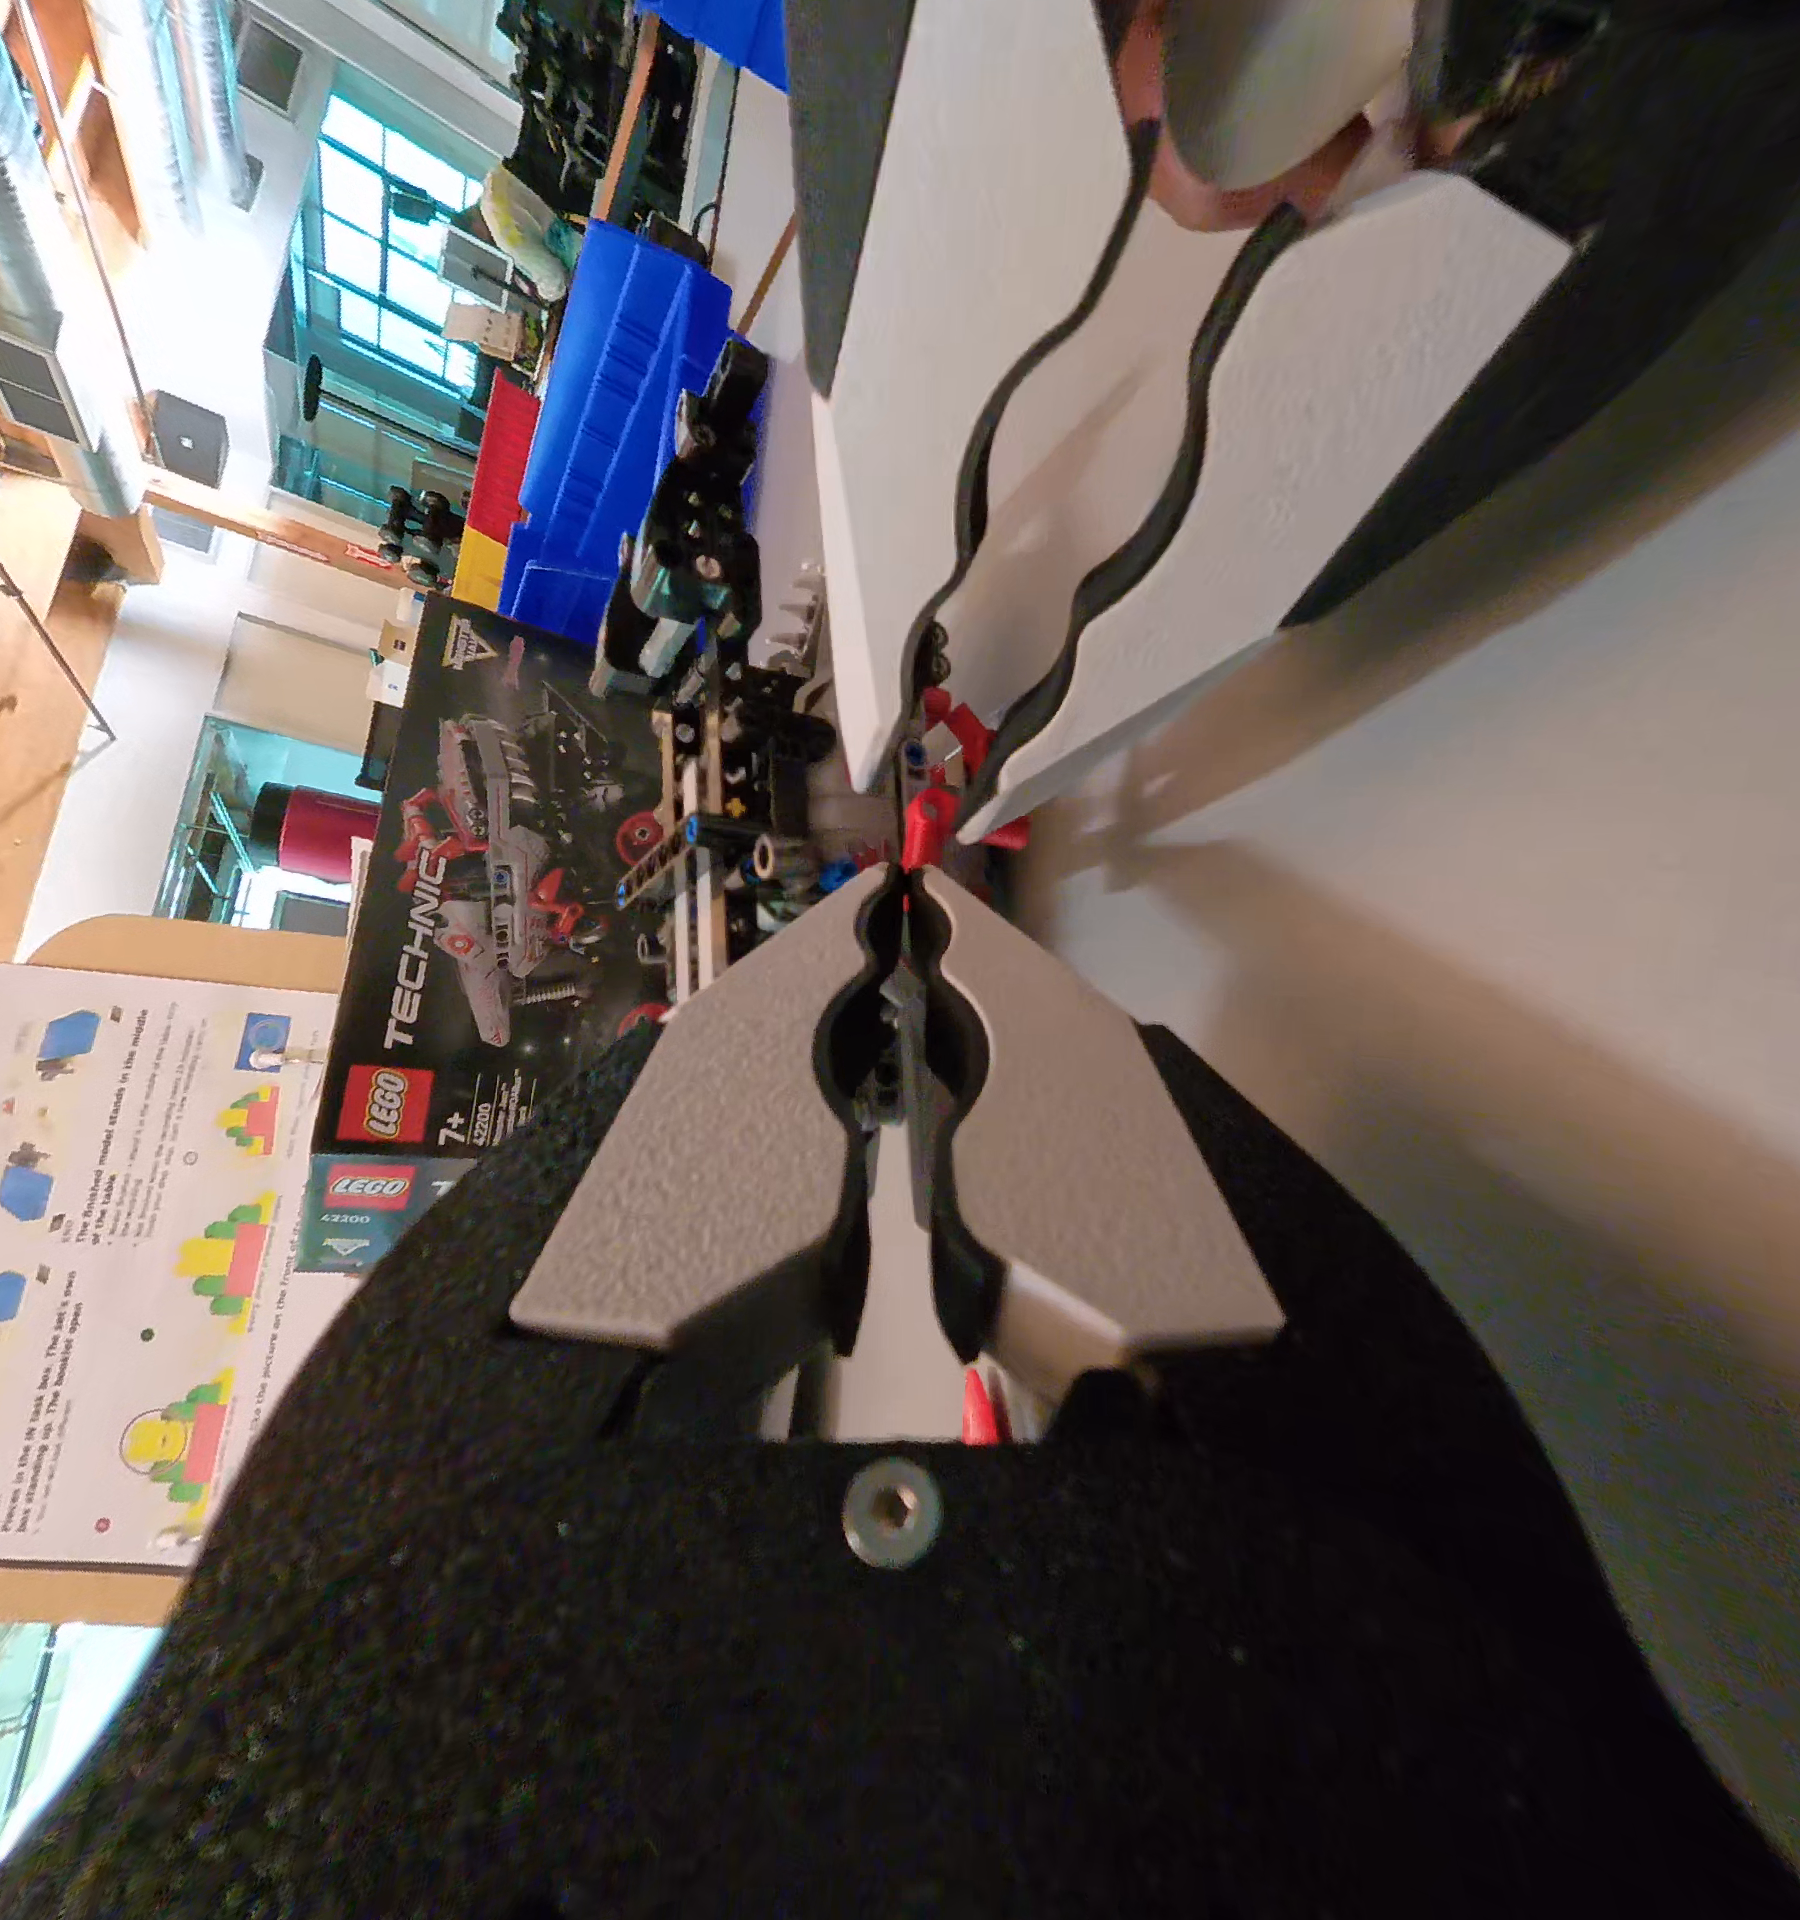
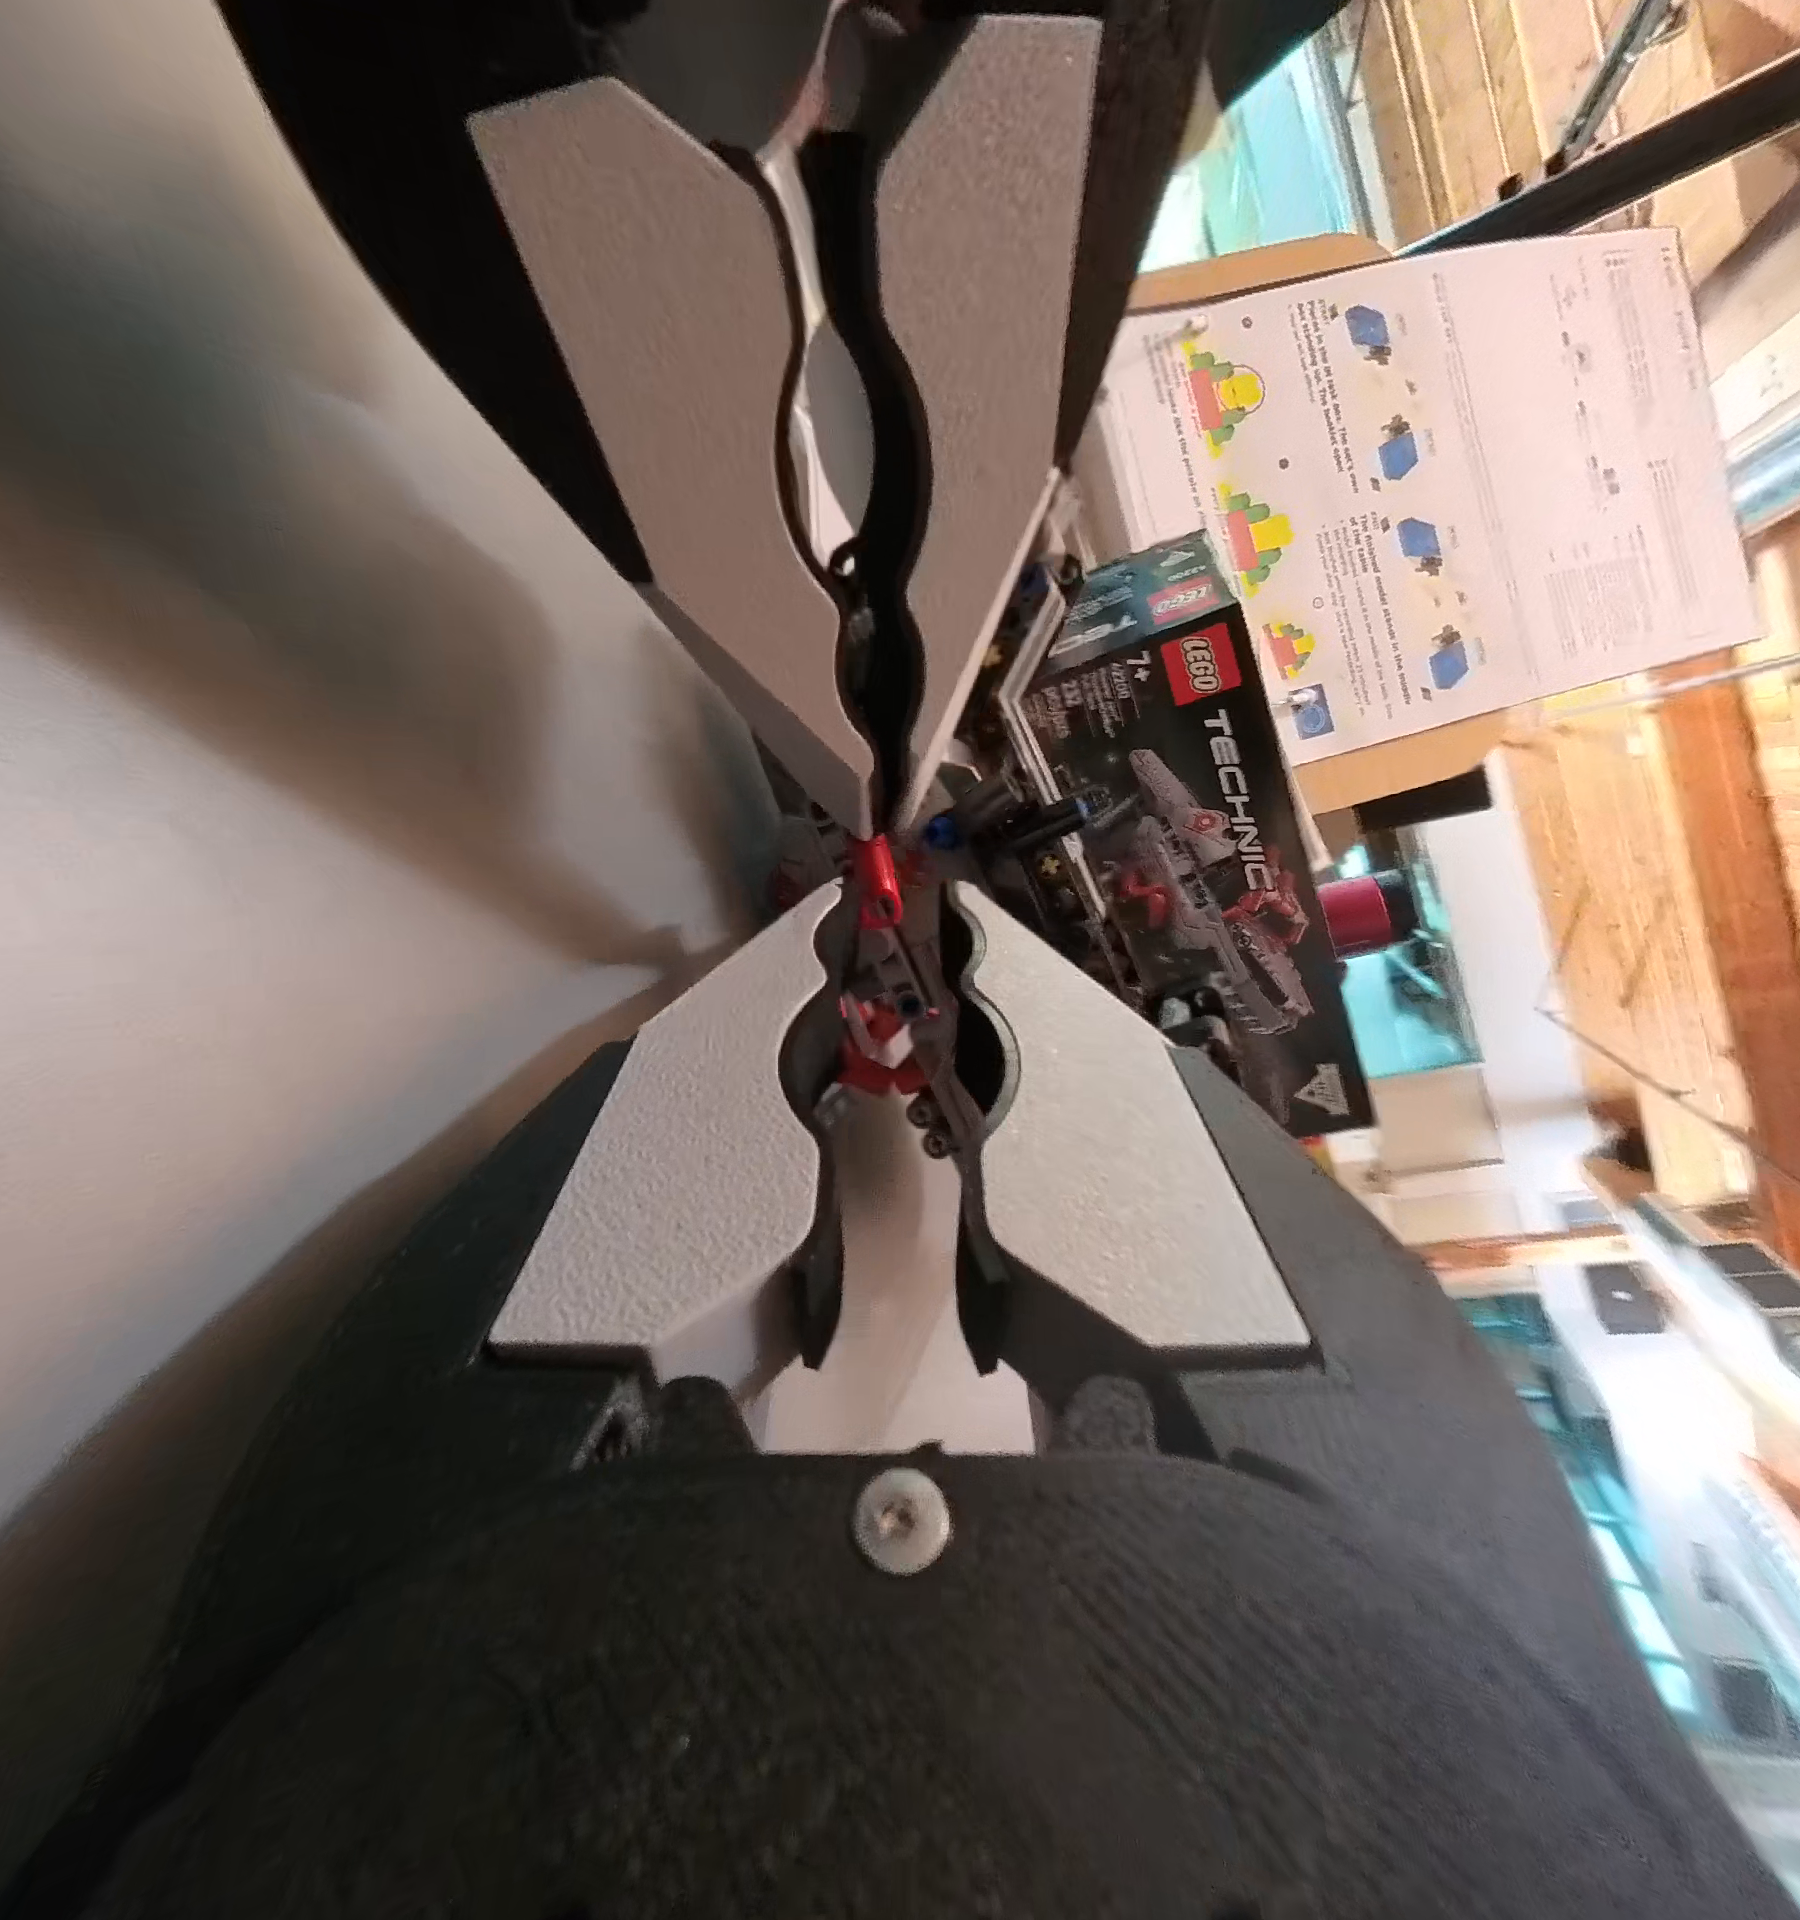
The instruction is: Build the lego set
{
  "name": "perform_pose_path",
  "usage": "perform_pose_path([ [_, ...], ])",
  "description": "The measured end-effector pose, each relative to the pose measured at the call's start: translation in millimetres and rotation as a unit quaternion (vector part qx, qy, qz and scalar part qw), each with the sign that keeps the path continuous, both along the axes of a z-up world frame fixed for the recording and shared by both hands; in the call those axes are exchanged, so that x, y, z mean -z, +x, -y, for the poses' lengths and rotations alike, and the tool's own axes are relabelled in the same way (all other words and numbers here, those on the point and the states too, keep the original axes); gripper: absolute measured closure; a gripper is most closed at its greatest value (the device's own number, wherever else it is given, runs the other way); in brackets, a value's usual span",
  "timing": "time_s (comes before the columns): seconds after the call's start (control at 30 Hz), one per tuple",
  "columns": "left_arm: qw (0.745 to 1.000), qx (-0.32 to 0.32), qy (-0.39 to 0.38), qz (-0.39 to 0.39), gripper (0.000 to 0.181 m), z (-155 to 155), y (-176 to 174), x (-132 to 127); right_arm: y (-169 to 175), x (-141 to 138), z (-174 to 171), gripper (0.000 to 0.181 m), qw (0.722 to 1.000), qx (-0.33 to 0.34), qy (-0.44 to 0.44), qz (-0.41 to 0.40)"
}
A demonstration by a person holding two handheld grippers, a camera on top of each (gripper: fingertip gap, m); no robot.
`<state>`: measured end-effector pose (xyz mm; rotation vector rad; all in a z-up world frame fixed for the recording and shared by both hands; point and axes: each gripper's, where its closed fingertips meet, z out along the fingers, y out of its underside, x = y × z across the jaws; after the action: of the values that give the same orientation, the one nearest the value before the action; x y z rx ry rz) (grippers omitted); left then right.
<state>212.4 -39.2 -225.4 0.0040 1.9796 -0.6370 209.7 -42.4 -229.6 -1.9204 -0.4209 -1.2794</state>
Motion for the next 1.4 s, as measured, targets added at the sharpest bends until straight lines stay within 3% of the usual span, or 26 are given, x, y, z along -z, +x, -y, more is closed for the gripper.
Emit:
perform_pose_path([
  [0.13, 1.000, -0.006, -0.003, 0.016, 0.181, -3.5, 0.2, -3.4, -0.2, 7.5, 6.7, 0.162, 0.992, -0.021, 0.018, -0.120],
  [0.23, 0.999, -0.004, -0.011, 0.030, 0.181, -3.2, -0.9, -7.6, -9.8, 8.2, 6.2, 0.154, 0.957, -0.054, 0.062, -0.279],
  [0.43, 0.999, 0.005, -0.006, 0.052, 0.181, 0.7, -1.4, -9.2, -7.8, -6.7, 3.2, 0.158, 0.905, -0.065, 0.129, -0.400],
  [0.8, 0.998, -0.016, -0.026, 0.047, 0.181, 2.3, 1.3, -11.7, 3.9, -4.2, 0.8, 0.171, 0.920, -0.012, 0.136, -0.367],
  [1.13, 0.999, -0.025, -0.026, 0.039, 0.181, 4.6, 1.6, -8.6, 7.4, 1.7, -0.3, 0.173, 0.906, 0.060, 0.153, -0.389],
  [1.4, 0.998, -0.024, -0.033, 0.040, 0.181, 7.7, 1.1, -10.5, 8.0, 0.4, 1.1, 0.174, 0.906, 0.073, 0.163, -0.384],
])
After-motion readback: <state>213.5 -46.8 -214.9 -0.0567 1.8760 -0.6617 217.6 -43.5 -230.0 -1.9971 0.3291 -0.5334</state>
